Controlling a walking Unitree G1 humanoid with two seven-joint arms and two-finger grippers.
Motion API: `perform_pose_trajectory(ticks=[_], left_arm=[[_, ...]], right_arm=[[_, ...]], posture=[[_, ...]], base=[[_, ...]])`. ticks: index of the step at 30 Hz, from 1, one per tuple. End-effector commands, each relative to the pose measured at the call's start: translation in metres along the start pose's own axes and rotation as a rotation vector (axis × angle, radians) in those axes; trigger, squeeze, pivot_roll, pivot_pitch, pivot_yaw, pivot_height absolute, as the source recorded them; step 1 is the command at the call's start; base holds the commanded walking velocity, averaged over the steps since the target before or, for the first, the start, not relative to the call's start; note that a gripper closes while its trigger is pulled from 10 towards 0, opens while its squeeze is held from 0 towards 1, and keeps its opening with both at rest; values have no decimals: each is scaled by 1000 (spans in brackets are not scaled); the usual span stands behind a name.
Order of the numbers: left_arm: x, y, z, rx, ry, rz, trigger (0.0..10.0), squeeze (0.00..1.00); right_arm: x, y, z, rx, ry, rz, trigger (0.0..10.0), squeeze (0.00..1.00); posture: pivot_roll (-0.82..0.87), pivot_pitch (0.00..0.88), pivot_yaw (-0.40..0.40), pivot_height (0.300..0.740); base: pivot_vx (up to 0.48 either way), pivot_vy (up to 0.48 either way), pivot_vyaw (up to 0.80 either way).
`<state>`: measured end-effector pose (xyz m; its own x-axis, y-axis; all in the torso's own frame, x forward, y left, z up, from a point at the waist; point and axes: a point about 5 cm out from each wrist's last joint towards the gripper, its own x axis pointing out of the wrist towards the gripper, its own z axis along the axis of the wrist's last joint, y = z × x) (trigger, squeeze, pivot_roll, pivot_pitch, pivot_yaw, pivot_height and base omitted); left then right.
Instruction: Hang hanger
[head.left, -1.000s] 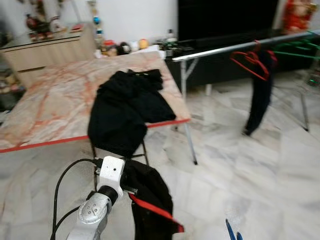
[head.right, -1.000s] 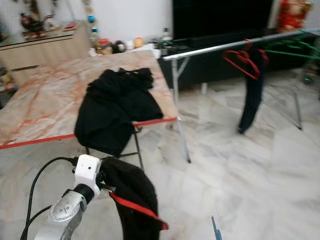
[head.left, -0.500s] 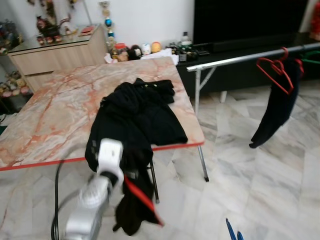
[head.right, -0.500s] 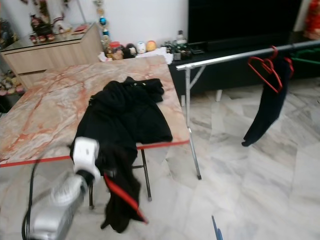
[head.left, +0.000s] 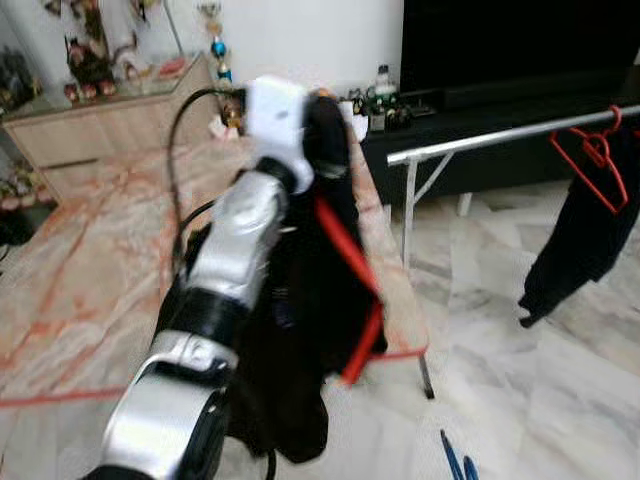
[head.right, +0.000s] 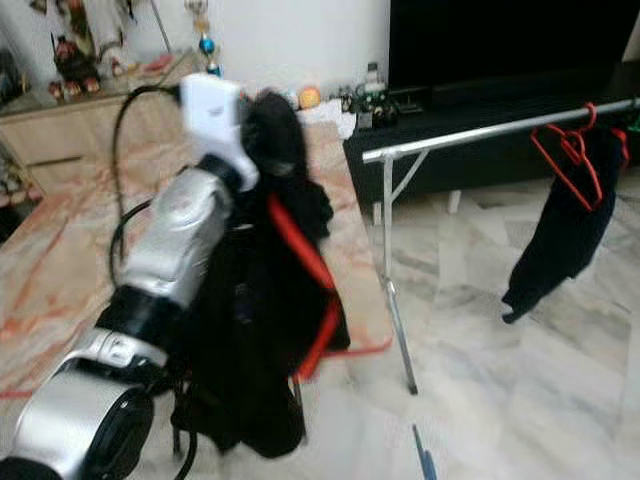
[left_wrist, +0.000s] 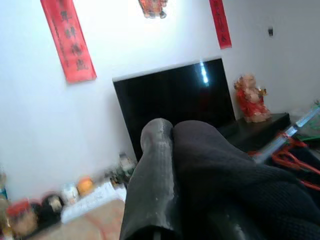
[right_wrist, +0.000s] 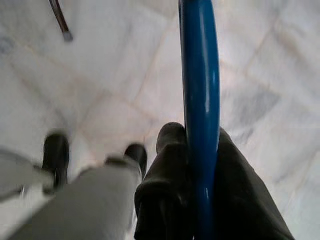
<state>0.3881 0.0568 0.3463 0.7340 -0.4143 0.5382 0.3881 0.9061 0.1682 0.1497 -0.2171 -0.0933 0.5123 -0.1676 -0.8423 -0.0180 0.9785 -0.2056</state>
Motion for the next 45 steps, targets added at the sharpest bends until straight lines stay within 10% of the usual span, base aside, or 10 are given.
perform_pose_trajectory(ticks=[1, 10, 13, 20, 26, 35, 36, 45], left_arm=[[8, 16, 9, 43, -20, 57, 10000, 0], [11, 35, -4, 133, 117, 237, 10000, 0], [-12, 48, -45, 124, 313, 276, 10000, 0], [-78, 22, -114, 78, 511, 72, 10000, 0], [-128, 16, -131, 64, 600, 75, 10000, 0], [-158, -1, -115, -18, 589, 67, 10000, 0], [-162, -1, -113, -35, 590, 74, 10000, 1000], [-189, 0, -98, -40, 621, 54, 10000, 1000]], right_arm=[[0, 13, 1, 2, 0, 35, 10000, 0], [0, 16, 0, -19, -2, 44, 10000, 0], [-1, 19, -2, -28, 2, 49, 10000, 0], [-3, 29, -9, -31, 19, 62, 10000, 0], [-3, 30, -11, -29, 29, 67, 10000, 0], [-3, 32, -11, -39, 33, 72, 10000, 0], [-3, 31, -11, -38, 33, 71, 10000, 0], [-3, 26, -12, -42, 32, 65, 10000, 0]], posture=[[26, 0, 109, 740], [28, 0, 113, 740], [26, 0, 114, 740], [3, 0, 127, 740], [-2, 0, 130, 740], [4, 0, 133, 740], [2, 0, 133, 740], [4, 4, 123, 740]], base=[[480, 0, 0], [470, 0, 0], [0, 0, 0], [0, 0, 0], [0, 0, 0], [0, 0, 0], [0, 0, 0], [0, 0, 0]])
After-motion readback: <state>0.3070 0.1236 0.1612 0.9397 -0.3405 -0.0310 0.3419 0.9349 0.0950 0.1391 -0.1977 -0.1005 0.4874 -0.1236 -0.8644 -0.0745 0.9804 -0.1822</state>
